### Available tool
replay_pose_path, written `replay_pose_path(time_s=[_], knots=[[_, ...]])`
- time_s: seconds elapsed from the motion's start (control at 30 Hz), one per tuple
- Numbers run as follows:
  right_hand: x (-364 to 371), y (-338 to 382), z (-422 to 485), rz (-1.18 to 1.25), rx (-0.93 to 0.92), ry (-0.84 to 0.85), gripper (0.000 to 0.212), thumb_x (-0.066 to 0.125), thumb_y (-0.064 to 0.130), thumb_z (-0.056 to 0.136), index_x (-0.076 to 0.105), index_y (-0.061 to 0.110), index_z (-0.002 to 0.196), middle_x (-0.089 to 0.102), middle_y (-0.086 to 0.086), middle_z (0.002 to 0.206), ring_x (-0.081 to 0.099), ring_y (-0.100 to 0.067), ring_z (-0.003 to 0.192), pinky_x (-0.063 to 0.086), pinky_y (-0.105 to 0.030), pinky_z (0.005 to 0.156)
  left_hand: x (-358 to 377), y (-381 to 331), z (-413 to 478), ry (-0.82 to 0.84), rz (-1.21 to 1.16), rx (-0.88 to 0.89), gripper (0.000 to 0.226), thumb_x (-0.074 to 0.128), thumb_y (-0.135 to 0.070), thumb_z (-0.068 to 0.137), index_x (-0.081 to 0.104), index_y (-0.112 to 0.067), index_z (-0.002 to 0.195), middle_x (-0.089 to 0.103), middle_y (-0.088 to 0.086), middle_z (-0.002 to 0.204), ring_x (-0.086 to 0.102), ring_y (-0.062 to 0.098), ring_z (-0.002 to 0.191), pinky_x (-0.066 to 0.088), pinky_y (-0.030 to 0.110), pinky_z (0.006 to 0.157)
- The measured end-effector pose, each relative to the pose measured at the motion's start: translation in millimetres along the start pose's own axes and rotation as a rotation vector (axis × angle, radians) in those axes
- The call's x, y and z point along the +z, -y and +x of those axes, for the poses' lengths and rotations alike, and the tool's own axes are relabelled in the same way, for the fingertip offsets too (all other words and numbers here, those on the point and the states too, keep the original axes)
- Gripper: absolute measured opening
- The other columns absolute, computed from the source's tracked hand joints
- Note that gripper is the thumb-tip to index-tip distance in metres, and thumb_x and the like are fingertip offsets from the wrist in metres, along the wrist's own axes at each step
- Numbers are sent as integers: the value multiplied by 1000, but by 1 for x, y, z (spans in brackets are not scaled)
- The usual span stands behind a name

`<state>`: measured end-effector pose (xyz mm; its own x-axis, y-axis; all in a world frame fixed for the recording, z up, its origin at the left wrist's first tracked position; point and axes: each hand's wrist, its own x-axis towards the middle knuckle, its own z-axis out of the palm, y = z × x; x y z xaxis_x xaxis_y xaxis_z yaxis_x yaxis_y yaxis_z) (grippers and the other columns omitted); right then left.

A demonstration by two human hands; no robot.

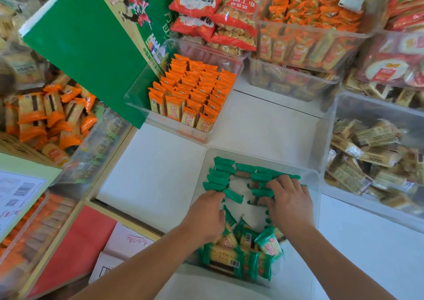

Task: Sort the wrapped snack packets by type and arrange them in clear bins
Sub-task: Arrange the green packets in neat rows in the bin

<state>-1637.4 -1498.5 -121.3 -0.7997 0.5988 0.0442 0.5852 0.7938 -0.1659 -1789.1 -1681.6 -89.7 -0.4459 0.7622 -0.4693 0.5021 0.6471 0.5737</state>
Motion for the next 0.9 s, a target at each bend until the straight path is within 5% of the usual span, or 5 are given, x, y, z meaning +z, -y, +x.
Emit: replay_pose_path(time_s=[0.17, 0.33, 0.6, 0.77, 0.9], knots=[[0, 3, 2, 112, -46, -21, 44, 90, -2, 53, 74, 13, 92, 64, -3, 87, 63, -31, 77, 54, -41, 68, 5, -19, 7, 104, -64, -7, 69, 54, -36, 104, 20, -27, 163, 39, 1, 162, 41, 22, 146, 35, 34, 119], [-4, 4, -2, 145, -66, -40, 37, 94, 23, 63, 75, 16, 95, 65, 0, 90, 62, -28, 81, 53, -39, 73, 13, -17, 9, 116, -53, -50, 74, 53, -36, 104, 10, -32, 164, 29, -1, 167, 33, 22, 151, 32, 38, 122], [4, 40, 37, -60, -147, -40, 36, 89, 37, 70, 75, 14, 95, 58, -6, 89, 55, -29, 79, 46, -40, 69, 12, -12, 8, -25, -115, -57, 43, 52, -24, 104, 51, -19, 148, 56, 1, 146, 51, 15, 132, 37, 21, 108], [11, 42, 46, -144, -288, 10, 18, 87, 17, 69, 73, 17, 81, 53, -6, 89, 49, -29, 79, 40, -39, 66, 15, -6, -4, -78, -185, -88, 44, 53, -16, 102, 50, -19, 146, 54, -1, 141, 51, 13, 129, 33, 12, 102], [16, 38, 47, -148, -367, 19, 21, 87, 13, 69, 72, 18, 84, 59, -7, 101, 53, -30, 88, 45, -39, 69, 18, 0, -8, -121, -202, -112, 47, 53, -13, 102, 47, -21, 148, 49, -5, 146, 42, 1, 126, 19, -10, 86]])
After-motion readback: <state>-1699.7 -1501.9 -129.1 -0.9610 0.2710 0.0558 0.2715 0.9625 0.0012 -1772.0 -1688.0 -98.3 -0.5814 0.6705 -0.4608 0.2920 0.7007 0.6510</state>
